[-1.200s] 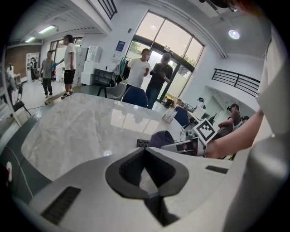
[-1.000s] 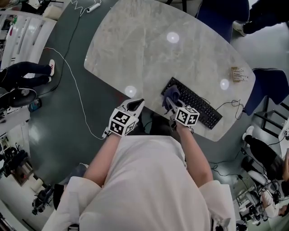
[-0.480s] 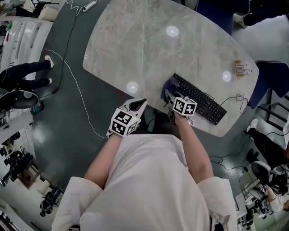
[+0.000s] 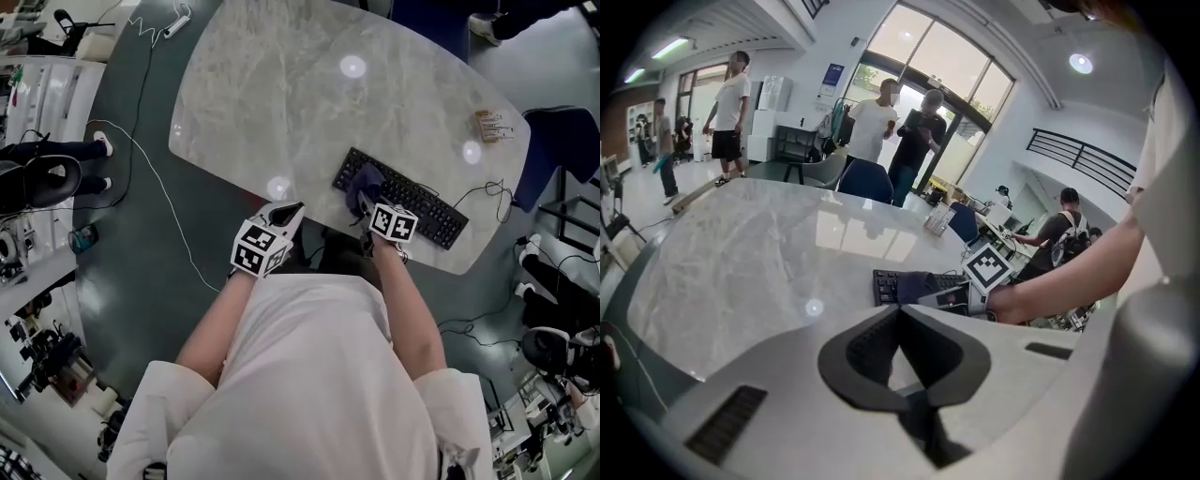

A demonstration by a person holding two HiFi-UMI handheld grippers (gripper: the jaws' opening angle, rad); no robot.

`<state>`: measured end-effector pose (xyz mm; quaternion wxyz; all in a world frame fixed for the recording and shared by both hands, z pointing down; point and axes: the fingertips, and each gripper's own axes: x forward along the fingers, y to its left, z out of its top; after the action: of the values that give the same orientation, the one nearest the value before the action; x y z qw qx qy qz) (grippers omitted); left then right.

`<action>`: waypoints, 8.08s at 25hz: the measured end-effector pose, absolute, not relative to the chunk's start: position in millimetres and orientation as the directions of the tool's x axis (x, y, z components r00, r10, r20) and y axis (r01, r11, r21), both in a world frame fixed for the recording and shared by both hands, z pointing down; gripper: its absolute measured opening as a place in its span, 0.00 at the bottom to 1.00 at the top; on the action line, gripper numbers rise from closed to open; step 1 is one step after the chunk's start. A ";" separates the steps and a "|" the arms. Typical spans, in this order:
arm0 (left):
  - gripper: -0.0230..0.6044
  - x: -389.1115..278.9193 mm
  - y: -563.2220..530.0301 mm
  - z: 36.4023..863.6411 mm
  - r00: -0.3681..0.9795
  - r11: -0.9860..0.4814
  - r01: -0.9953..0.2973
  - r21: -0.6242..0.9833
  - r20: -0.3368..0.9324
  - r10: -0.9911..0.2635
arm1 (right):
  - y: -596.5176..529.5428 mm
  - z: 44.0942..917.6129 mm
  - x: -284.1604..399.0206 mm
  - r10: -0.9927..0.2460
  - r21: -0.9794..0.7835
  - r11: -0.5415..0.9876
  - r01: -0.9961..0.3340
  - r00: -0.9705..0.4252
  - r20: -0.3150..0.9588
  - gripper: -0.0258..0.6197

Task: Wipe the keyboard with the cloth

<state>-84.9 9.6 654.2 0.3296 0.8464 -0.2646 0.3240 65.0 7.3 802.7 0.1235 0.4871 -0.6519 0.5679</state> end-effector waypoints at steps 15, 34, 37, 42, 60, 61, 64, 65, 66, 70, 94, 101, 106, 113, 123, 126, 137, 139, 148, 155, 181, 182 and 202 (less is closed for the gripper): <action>0.05 -57.1 23.0 653.7 0.631 -0.675 -0.646 0.356 0.747 -0.211 | 63.6 804.3 160.5 -0.486 -0.544 -0.226 -0.808 -0.391 0.782 0.16; 0.05 -31.3 48.6 667.1 0.600 -0.711 -0.621 0.330 0.784 -0.161 | 143.4 801.9 280.3 -0.502 -0.486 -0.330 -0.809 -0.286 0.817 0.16; 0.05 -20.8 47.5 668.4 0.601 -0.732 -0.601 0.320 0.785 -0.150 | 154.5 802.8 297.7 -0.507 -0.485 -0.351 -0.801 -0.272 0.818 0.16; 0.05 -10.5 46.7 670.3 0.610 -0.755 -0.575 0.315 0.781 -0.138 | 170.9 802.5 320.1 -0.506 -0.465 -0.357 -0.810 -0.250 0.825 0.16; 0.05 -35.2 30.6 723.5 0.612 -0.723 -0.561 0.404 0.790 -0.034 | 204.6 775.2 390.8 -0.401 -0.245 -0.412 -0.877 -0.066 0.914 0.16; 0.06 -38.9 29.0 728.7 0.605 -0.719 -0.563 0.407 0.795 -0.024 | 198.7 771.9 392.2 -0.401 -0.230 -0.407 -0.884 -0.054 0.915 0.16; 0.12 -44.3 28.1 742.4 0.593 -0.709 -0.563 0.425 0.805 0.012 | 182.2 774.0 394.6 -0.380 -0.175 -0.375 -0.911 -0.021 0.925 0.16; 0.14 -45.1 27.5 746.0 0.590 -0.706 -0.563 0.430 0.807 0.022 | 176.9 777.8 394.8 -0.369 -0.156 -0.366 -0.918 -0.011 0.929 0.16; 0.15 -45.6 26.7 749.0 0.588 -0.703 -0.563 0.435 0.809 0.029 | 171.7 782.3 394.6 -0.356 -0.139 -0.360 -0.923 -0.002 0.934 0.16; 0.18 -45.6 24.6 755.5 0.591 -0.691 -0.563 0.453 0.805 0.046 | 153.8 797.5 385.2 -0.309 -0.096 -0.345 -0.934 0.017 0.951 0.16; 0.21 -13.6 -3.1 794.1 0.625 -0.665 -0.530 0.525 0.773 0.112 | 74.5 794.7 265.6 -0.348 -0.249 -0.362 -0.898 -0.117 0.930 0.16; 0.23 -22.2 -5.5 794.1 0.630 -0.648 -0.544 0.533 0.770 0.104 | 42.5 792.6 209.2 -0.385 -0.333 -0.331 -0.883 -0.196 0.902 0.16; 0.23 -27.8 -6.8 794.3 0.639 -0.646 -0.539 0.540 0.762 0.104 | 21.5 794.5 177.1 -0.392 -0.346 -0.299 -0.889 -0.216 0.894 0.16; 0.23 -44.6 -15.9 789.2 0.656 -0.636 -0.544 0.548 0.750 0.086 | -1.4 792.3 138.7 -0.398 -0.390 -0.269 -0.881 -0.267 0.878 0.16; 0.23 -83.5 -32.1 785.5 0.653 -0.625 -0.565 0.539 0.755 0.062 | -37.8 793.8 71.8 -0.404 -0.435 -0.189 -0.880 -0.334 0.852 0.16; 0.23 -95.1 -38.7 783.1 0.652 -0.622 -0.572 0.535 0.757 0.052 | -45.5 794.4 62.3 -0.413 -0.433 -0.192 -0.881 -0.327 0.850 0.16; 0.23 -119.5 -44.5 780.4 0.665 -0.592 -0.587 0.551 0.746 0.034 | -59.1 792.2 39.9 -0.448 -0.453 -0.195 -0.870 -0.331 0.830 0.16; 0.23 -120.7 -44.7 778.6 0.670 -0.588 -0.587 0.556 0.741 0.032 | -60.0 791.7 33.6 -0.449 -0.458 -0.175 -0.872 -0.343 0.825 0.16; 0.23 -120.7 -54.6 771.0 0.688 -0.602 -0.571 0.559 0.725 0.021 | -63.0 785.3 -16.3 -0.430 -0.550 0.034 -0.834 -0.509 0.745 0.16; 0.23 -117.1 -62.0 758.1 0.703 -0.628 -0.545 0.555 0.711 0.018 | -46.8 749.4 -18.5 -0.451 -0.626 0.067 -0.777 -0.584 0.675 0.16; 0.05 -41.7 18.0 687.7 0.722 -0.728 -0.518 0.449 0.686 -0.091 | 104.0 667.1 119.1 -0.667 -0.480 0.008 -0.877 -0.362 0.651 0.16; 0.05 -38.9 25.9 685.0 0.724 -0.728 -0.518 0.449 0.683 -0.093 | 112.9 664.1 126.2 -0.678 -0.479 -0.001 -0.878 -0.351 0.646 0.16; 0.05 -14.1 110.0 580.9 0.762 -0.739 -0.580 0.342 0.547 -0.345 | 234.5 570.5 244.3 -0.864 -0.329 0.022 -0.944 -0.183 0.469 0.16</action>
<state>-14.1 110.0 580.9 0.2544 0.9036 -0.2560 0.2308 244.3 234.5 570.5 0.0685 0.6354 -0.7114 0.2925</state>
